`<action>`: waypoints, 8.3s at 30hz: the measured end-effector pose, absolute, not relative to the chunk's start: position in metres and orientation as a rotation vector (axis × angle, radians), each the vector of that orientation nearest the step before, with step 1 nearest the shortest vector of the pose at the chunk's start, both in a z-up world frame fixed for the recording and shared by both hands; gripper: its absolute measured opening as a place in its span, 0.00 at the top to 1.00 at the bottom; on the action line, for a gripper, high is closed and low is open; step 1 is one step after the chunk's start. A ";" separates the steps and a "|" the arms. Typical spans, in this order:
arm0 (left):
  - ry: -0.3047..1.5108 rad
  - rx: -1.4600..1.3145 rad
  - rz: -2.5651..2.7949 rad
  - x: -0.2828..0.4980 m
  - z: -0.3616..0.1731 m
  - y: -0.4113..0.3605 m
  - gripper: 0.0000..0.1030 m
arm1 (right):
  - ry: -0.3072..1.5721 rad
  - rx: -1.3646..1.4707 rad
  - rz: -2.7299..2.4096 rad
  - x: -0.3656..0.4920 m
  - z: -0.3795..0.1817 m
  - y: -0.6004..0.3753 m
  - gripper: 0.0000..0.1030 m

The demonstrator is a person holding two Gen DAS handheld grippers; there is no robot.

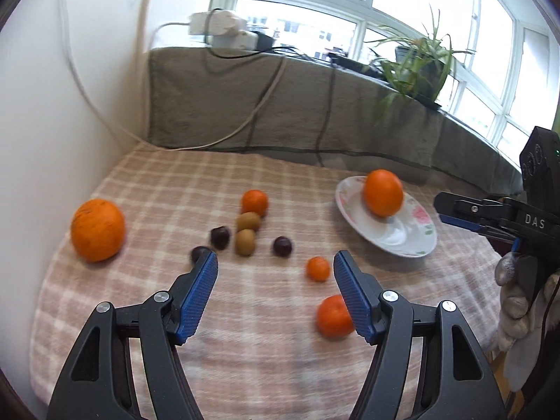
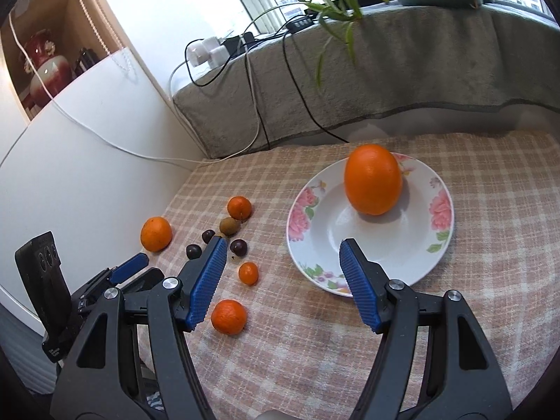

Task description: Organize fruits

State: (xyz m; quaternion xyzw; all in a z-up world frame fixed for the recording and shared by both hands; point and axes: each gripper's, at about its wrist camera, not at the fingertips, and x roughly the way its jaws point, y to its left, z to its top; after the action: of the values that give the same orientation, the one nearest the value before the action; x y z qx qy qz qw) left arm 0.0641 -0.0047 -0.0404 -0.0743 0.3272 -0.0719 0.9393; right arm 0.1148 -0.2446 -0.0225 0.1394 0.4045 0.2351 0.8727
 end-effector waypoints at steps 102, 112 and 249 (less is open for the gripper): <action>0.756 -0.129 -0.419 0.135 -0.055 -0.089 0.76 | 0.852 0.043 0.319 0.118 -0.058 -0.271 0.59; 0.780 -0.104 -0.440 0.145 -0.060 -0.115 0.76 | 0.861 0.026 0.269 0.126 -0.065 -0.285 0.59; 0.771 0.011 -0.239 0.163 -0.093 0.009 0.76 | 1.042 -0.258 0.734 0.180 -0.108 -0.089 0.65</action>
State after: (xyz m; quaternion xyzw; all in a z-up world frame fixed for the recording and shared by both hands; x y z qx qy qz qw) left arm 0.1627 0.0094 -0.0930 0.0053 0.3749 -0.1161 0.9197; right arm 0.1795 -0.0892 -0.1084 -0.1202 0.4851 0.3416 0.7960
